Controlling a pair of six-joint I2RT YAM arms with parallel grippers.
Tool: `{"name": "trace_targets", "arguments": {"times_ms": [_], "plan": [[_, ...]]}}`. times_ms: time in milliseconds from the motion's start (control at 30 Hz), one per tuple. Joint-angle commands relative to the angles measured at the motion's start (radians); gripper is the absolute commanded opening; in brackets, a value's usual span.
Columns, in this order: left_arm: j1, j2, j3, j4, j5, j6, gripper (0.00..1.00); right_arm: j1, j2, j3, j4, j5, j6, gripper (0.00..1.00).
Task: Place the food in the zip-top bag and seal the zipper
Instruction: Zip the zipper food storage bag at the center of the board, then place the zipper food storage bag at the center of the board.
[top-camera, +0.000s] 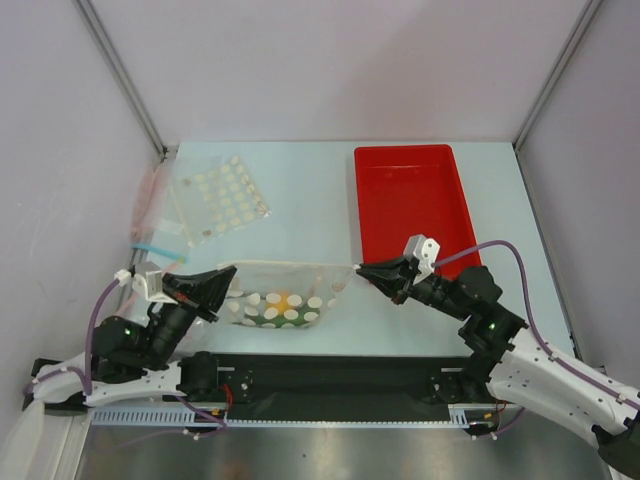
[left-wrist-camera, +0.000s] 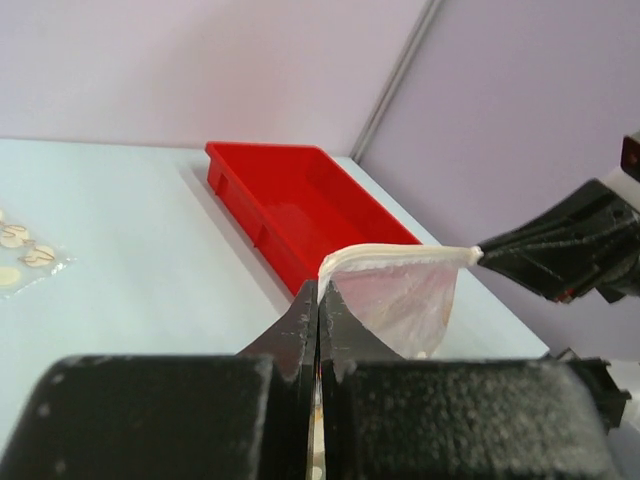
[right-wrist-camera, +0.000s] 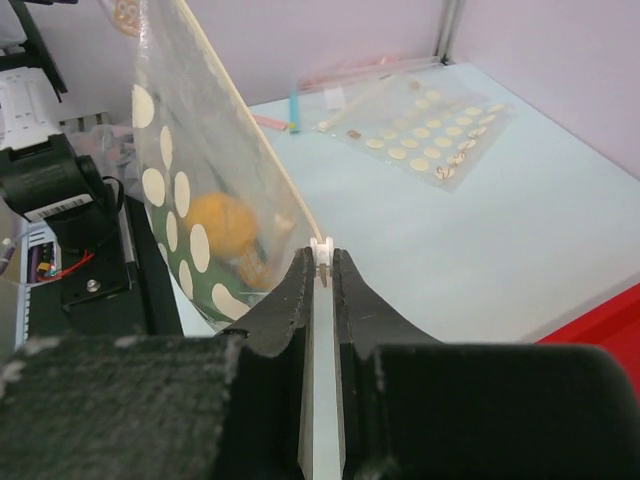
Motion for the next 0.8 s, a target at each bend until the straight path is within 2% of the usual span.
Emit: {"name": "trace_targets", "arguments": {"times_ms": [0,233,333,367,433,467,500,533,600,633,767], "plan": [[0.003,0.034,-0.01,0.198,-0.123,0.074,0.0,-0.02,-0.024,-0.004,0.006,0.011,0.018,0.0],[0.004,0.215,-0.032,0.365,-0.166,0.15,0.0,-0.021,-0.047,-0.005,0.003,0.014,0.025,0.0],[0.036,0.293,-0.02,0.4,-0.179,0.171,0.0,-0.021,-0.056,-0.011,-0.005,0.094,0.05,0.0],[0.055,0.307,-0.012,0.402,-0.173,0.171,0.0,-0.021,-0.056,-0.014,-0.008,0.176,0.057,0.0],[0.14,0.323,-0.012,0.403,-0.139,0.142,0.0,-0.024,-0.058,-0.022,-0.013,0.256,0.085,0.0],[0.179,0.324,-0.02,0.402,-0.107,0.121,0.0,-0.024,-0.058,-0.025,-0.014,0.308,0.088,0.0],[0.218,0.33,-0.023,0.386,-0.035,0.096,0.0,-0.024,-0.059,-0.03,-0.014,0.318,0.088,0.0],[0.304,0.358,-0.027,0.382,0.016,0.044,0.0,-0.024,-0.059,-0.028,-0.016,0.322,0.09,0.0],[0.38,0.41,-0.043,0.377,0.143,-0.001,0.0,-0.024,-0.059,-0.027,-0.019,0.324,0.094,0.0],[0.442,0.472,-0.046,0.382,0.18,-0.042,0.0,-0.024,-0.059,-0.027,-0.023,0.325,0.097,0.0],[0.571,0.661,-0.049,0.476,0.362,-0.12,0.0,-0.027,-0.055,-0.028,-0.048,0.433,0.123,0.0]]}}
